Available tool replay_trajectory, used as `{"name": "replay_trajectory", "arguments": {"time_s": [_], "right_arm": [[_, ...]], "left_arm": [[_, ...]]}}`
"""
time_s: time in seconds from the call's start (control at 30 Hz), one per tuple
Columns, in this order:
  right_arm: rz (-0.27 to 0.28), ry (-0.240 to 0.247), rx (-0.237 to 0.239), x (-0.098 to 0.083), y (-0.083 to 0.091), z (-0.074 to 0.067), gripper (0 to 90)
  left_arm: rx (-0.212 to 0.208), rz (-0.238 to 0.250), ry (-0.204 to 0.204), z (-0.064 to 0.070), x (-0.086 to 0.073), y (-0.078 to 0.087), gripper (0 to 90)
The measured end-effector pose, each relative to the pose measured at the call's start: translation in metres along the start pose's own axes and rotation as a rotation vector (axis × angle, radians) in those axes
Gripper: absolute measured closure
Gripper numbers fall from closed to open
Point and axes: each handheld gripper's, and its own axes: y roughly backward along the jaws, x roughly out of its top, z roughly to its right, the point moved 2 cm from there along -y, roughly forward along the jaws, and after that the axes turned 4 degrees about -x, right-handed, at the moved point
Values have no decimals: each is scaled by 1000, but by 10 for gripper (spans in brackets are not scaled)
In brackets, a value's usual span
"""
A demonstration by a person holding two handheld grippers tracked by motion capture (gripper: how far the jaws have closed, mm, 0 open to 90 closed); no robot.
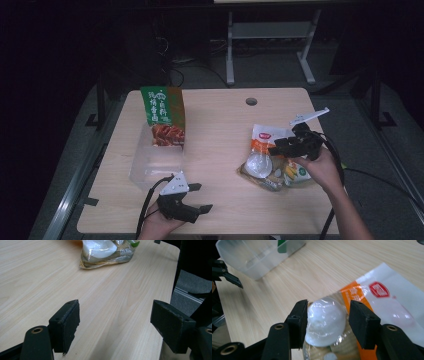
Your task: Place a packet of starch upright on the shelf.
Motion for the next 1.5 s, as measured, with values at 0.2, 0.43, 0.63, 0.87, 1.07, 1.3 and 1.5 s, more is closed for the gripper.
{"name": "replay_trajectory", "arguments": {"time_s": [0.2, 0.43, 0.63, 0.87, 1.07, 1.3, 1.5], "right_arm": [[-10, -19, -35, -15, 9, 7, 499], [-27, -51, -60, -31, 16, 17, 499], [-34, -87, -80, -46, 18, 31, 502], [-49, -129, -89, -51, 13, 42, 501], [-38, -155, -80, -46, 2, 52, 506], [-30, -173, -55, -38, -10, 55, 550], [-41, -187, -46, -33, -24, 58, 604]], "left_arm": [[4, 12, 9, -1, 0, 0, 231], [7, 9, 8, -1, 0, 1, 230], [4, 1, 2, -1, 0, 0, 230], [3, -4, -1, -1, -1, -1, 230], [-1, -6, 1, -1, -1, -1, 230], [-11, -1, 8, 1, 0, -3, 231], [-14, -4, 13, 0, 0, -4, 232]]}}
